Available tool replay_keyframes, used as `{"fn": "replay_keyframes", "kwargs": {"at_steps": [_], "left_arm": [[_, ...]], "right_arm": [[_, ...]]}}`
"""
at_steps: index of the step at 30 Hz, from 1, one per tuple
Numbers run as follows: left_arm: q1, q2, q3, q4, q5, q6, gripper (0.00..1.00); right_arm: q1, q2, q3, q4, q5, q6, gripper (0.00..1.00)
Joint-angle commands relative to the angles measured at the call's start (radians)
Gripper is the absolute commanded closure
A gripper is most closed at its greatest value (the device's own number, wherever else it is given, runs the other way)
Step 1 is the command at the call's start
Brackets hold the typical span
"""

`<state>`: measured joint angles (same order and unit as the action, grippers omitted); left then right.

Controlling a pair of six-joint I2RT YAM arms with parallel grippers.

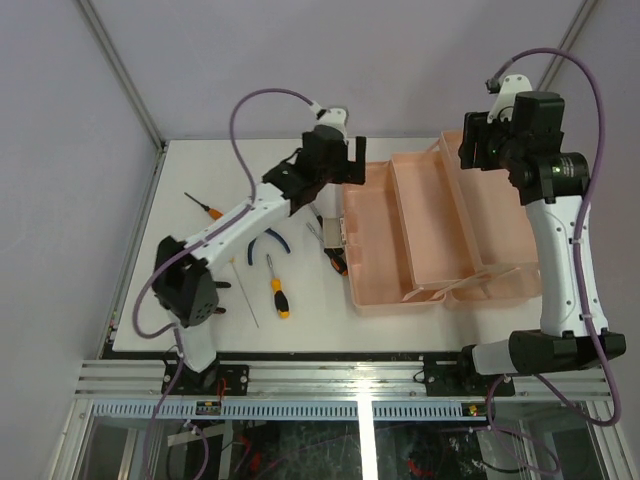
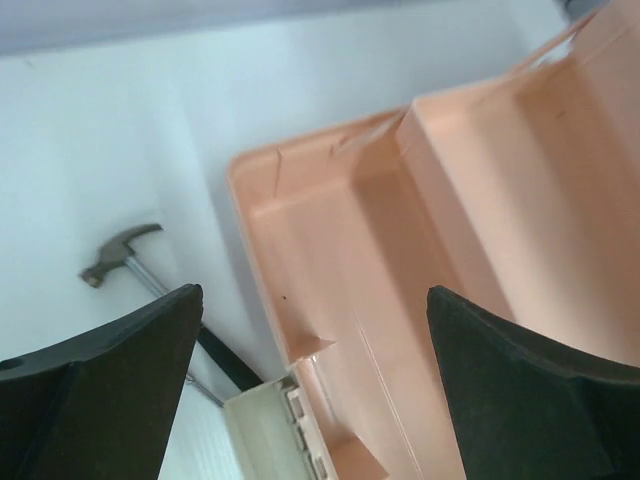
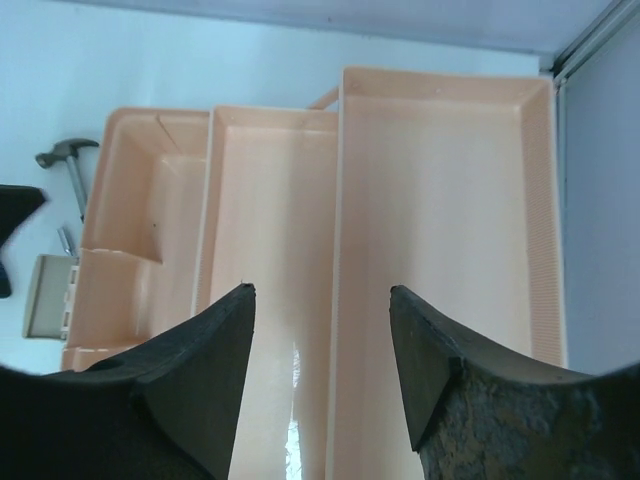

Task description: Pack the tool kit

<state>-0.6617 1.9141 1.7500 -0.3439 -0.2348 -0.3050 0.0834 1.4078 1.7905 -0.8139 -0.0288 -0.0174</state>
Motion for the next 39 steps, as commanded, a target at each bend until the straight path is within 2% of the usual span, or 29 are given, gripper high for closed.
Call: {"fn": "replay_keyframes", "kwargs": {"at_steps": [1,4,8,11,18,22,26,33,39], "left_arm": [[0.085,-0.223,-0.100,0.029,-0.018,0.008,0.08],[0.221,-0.295,-0.169,-0.025,0.041,-0.090,0.08],[0.384,-0.248,-0.178,-0.127,0.104,-0.258,0.09],[0.410,-0.198,-0.167,-0.149,0.116,-0.287,0.09],[0.406,-0.047,-0.115,-0.155,0.170,-0.419,0.11],[0.407,-0.023,-0.086,-0.146,0.155,-0.418,0.11],[0.421,-0.092,-0.107,-0.141,0.153,-0.397,0.10],[0.522,-0.267,-0.247,-0.178,0.178,-0.390,0.08],[0.579,-0.418,-0.387,-0.166,0.189,-0.322,0.08]], "right_arm": [[0.005,-0.066,0.100,-0.078,-0.026,0.005,0.35],[0.005,-0.085,0.088,-0.112,-0.054,0.020,0.33],[0.005,-0.131,-0.014,-0.085,-0.092,0.058,0.33],[0.006,-0.114,-0.026,-0.080,-0.117,0.074,0.35],[0.061,-0.014,0.139,-0.145,-0.103,0.086,0.41],[0.219,0.165,0.320,-0.248,-0.026,0.062,0.42],[0.352,0.383,0.541,-0.291,0.009,0.069,0.41],[0.485,0.649,0.635,-0.204,-0.037,0.106,0.41],[0.543,0.854,0.737,-0.175,-0.072,0.095,0.41]]}}
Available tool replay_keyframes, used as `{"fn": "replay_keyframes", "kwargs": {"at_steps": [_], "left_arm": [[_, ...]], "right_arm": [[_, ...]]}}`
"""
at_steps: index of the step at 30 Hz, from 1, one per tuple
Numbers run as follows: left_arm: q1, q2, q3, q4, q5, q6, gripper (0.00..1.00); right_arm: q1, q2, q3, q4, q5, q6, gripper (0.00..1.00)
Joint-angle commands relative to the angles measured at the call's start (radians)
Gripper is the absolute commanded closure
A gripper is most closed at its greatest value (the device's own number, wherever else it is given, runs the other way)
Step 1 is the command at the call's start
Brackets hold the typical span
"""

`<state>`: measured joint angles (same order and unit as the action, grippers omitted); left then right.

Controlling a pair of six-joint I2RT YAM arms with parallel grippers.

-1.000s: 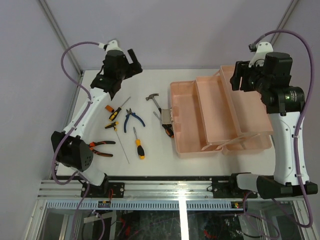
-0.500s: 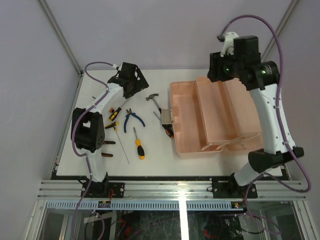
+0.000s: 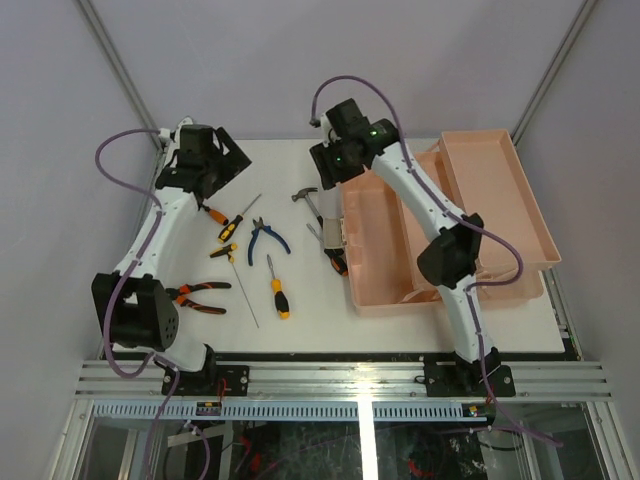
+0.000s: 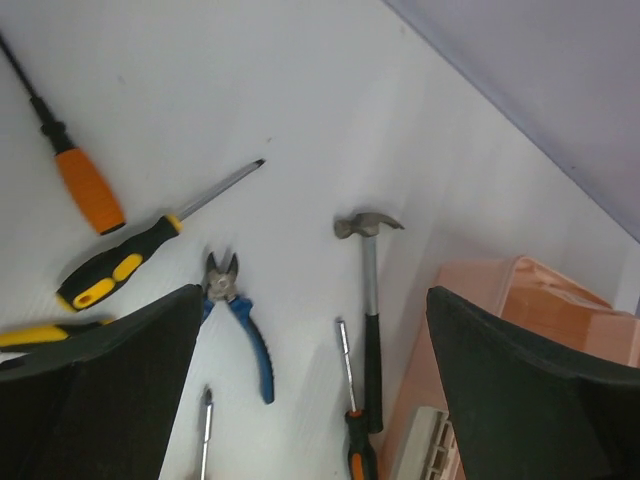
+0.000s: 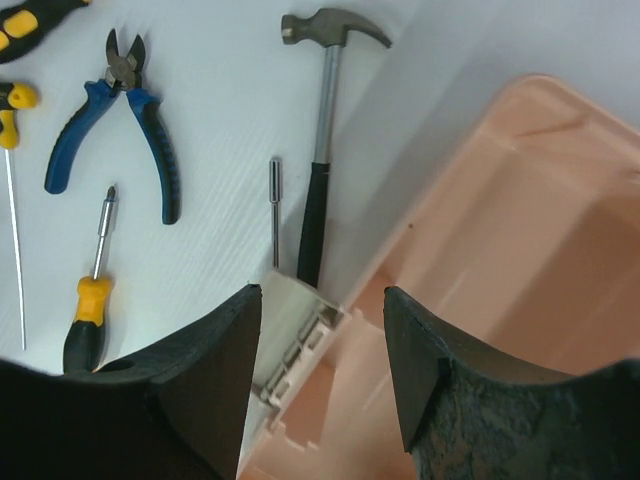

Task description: Pack the tool kit

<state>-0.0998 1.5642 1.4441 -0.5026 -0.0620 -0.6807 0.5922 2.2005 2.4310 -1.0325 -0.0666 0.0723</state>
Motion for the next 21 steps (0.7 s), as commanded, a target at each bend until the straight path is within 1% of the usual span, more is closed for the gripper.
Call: {"fn": "replay_keyframes", "kwargs": {"at_steps": [1,5,11,21], "left_arm": [[0.018,-0.089,-0.102,-0.002,0.018,0.065,0.08],[0.020,-0.161,-0.162,0.004,0.037,0.073,0.08],[0.020,-0.208,-0.218,0.003,0.064,0.067,0.08],[0.020,-0.293,-0.309,-0.019,0.082,0.049,0.08]], "right_arm": [[0.043,0.084,0.101,0.056,-0.037,0.007,0.41],[0.070,0.142,0.085,0.110,-0.047,0.015,0.41],[0.099,0.230,0.087,0.152,-0.038,0.002,0.40],[0.098,0.348,0.109,0.182,0.064,-0.036,0.36]]}}
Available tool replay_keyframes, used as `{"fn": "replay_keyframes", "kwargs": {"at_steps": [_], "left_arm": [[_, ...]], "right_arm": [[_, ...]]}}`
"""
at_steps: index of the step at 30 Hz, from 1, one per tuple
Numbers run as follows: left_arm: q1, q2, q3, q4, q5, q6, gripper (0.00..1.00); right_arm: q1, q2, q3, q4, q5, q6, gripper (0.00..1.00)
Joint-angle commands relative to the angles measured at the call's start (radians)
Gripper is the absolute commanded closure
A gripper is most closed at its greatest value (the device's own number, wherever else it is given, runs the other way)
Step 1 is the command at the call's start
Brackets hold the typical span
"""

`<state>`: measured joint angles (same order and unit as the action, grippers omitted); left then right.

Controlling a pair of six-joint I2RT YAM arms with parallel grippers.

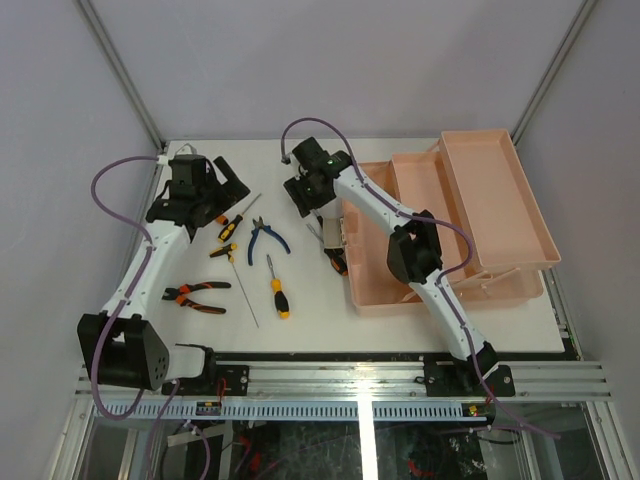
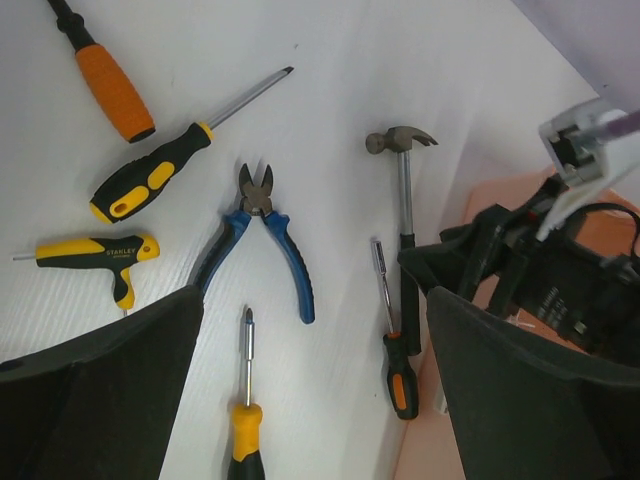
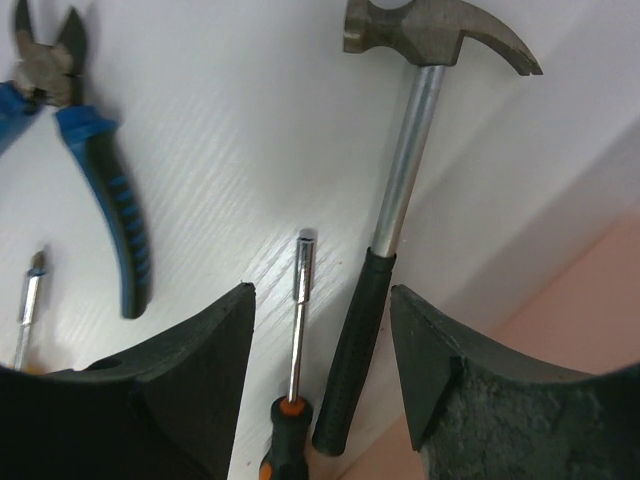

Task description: Pack the tool kit

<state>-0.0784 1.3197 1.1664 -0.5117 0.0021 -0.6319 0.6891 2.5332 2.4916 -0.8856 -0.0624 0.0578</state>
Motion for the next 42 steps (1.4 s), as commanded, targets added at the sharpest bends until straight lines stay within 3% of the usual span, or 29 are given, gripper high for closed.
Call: {"fn": "replay_keyframes", "kwargs": {"at_steps": [1,11,22,25,30,32,37,42], "left_arm": [[-0.002,-0.060,-0.040,-0.012,0.018,0.000,0.08],[-0.003,-0.132,-0.107,-0.038,0.031,-0.009,0.08],[-0.001,-0.155,-0.126,-0.049,0.045,-0.011,0.08],[-0.002,-0.153,-0.127,-0.052,0.049,-0.012,0.08],[-0.001,-0.150,-0.128,-0.055,0.056,-0.014,0.08],[-0.003,-0.149,-0.128,-0.056,0.058,-0.014,0.08],[-0.001,-0.141,-0.129,-0.054,0.065,-0.022,0.08],[-0.002,-0.143,-0.134,-0.053,0.066,-0.024,0.08]], "right_arm": [[-0.001,0.022,0.047,0.045,0.067,-0.021,0.36],[-0.020,0.081,0.046,0.148,0.106,-0.003,0.34],[-0.046,0.149,0.038,0.183,0.079,0.023,0.39],[-0.049,0.159,0.036,0.185,0.066,0.023,0.50],[-0.051,0.158,0.018,0.181,0.020,0.018,0.89],[-0.051,0.154,0.009,0.170,-0.002,0.013,0.99],[-0.051,0.117,-0.018,0.164,-0.058,0.020,1.00],[-0.051,0.022,-0.068,0.280,-0.121,0.079,1.00]]}}
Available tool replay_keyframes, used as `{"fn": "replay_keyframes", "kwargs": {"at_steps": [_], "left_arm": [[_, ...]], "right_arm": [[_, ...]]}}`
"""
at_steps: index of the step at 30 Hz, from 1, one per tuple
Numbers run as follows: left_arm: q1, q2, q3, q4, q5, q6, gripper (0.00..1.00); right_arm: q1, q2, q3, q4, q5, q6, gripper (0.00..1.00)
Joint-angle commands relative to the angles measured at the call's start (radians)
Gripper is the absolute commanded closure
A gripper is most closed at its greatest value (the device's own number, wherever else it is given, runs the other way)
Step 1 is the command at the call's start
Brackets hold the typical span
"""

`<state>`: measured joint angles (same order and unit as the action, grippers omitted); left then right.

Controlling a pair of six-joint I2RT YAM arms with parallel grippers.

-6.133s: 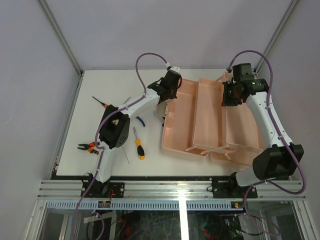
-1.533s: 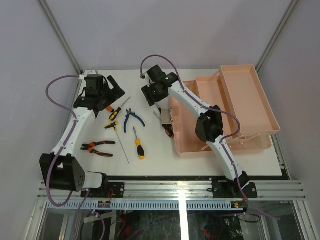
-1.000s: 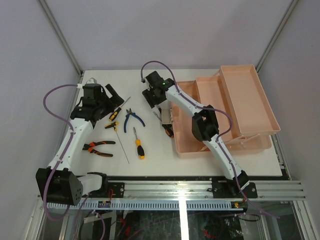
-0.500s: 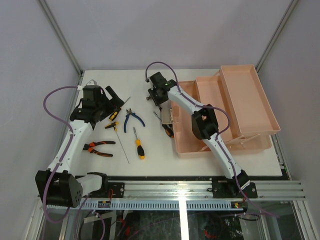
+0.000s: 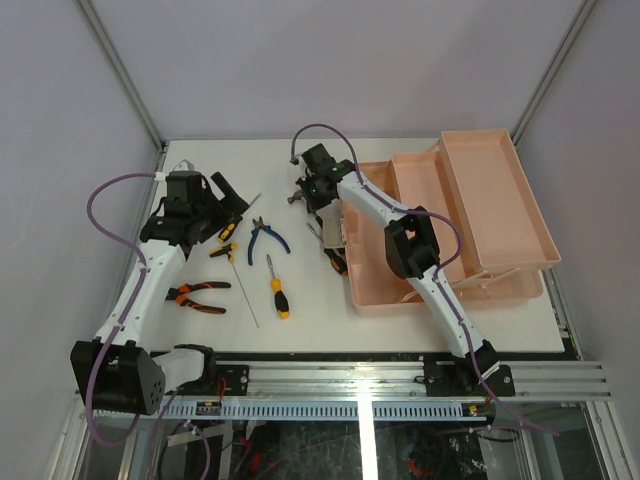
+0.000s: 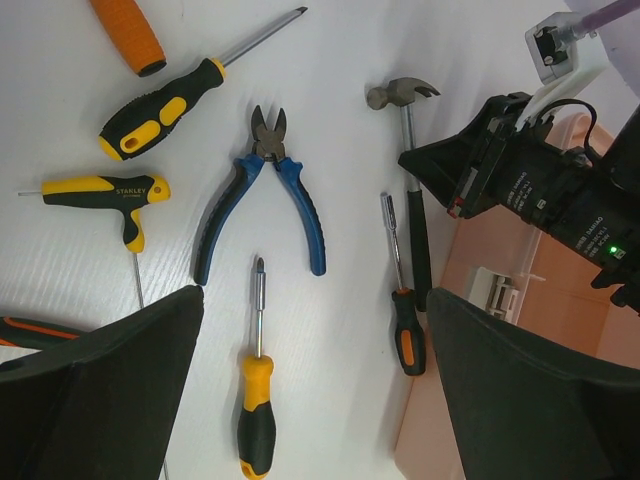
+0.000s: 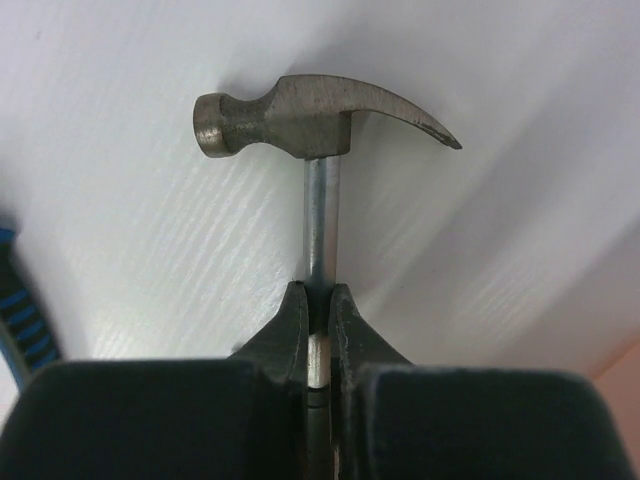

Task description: Pack the tool kit

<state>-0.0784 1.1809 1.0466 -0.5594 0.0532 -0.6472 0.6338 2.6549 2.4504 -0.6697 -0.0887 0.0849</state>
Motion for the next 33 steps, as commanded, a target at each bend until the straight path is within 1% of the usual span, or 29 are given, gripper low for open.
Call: {"fn": "replay_keyframes", "kwargs": {"at_steps": [1,7,17,22,26,31,33], "left_arm": [[-0.002,-0.007,-0.013,-0.005,0.013,-0.007,0.08],[-0.002,-0.011,-0.010,-0.005,0.009,-0.002,0.08],[-0.002,-0.015,-0.011,-0.005,0.009,-0.002,0.08],[-0.002,-0.013,-0.010,0.002,0.000,0.014,0.08],[-0.002,-0.008,-0.005,0.015,-0.003,0.014,0.08],[-0.001,0.005,0.002,0.019,0.004,0.012,0.08],[-0.001,0.009,0.003,0.022,0.003,0.012,0.08]], "right_arm": [[0.004,-0.112,-0.021,0.081,-0.104,0.061,1.00],[0.001,-0.145,0.021,0.167,-0.152,0.130,1.00],[0.000,-0.222,-0.024,0.336,-0.192,0.238,1.00],[0.000,-0.277,0.012,0.345,-0.163,0.232,1.00],[-0.002,-0.369,-0.033,0.363,-0.122,0.216,1.00],[-0.028,-0.505,-0.163,0.430,-0.080,0.240,1.00],[-0.037,-0.549,-0.176,0.411,-0.035,0.225,1.00]]}}
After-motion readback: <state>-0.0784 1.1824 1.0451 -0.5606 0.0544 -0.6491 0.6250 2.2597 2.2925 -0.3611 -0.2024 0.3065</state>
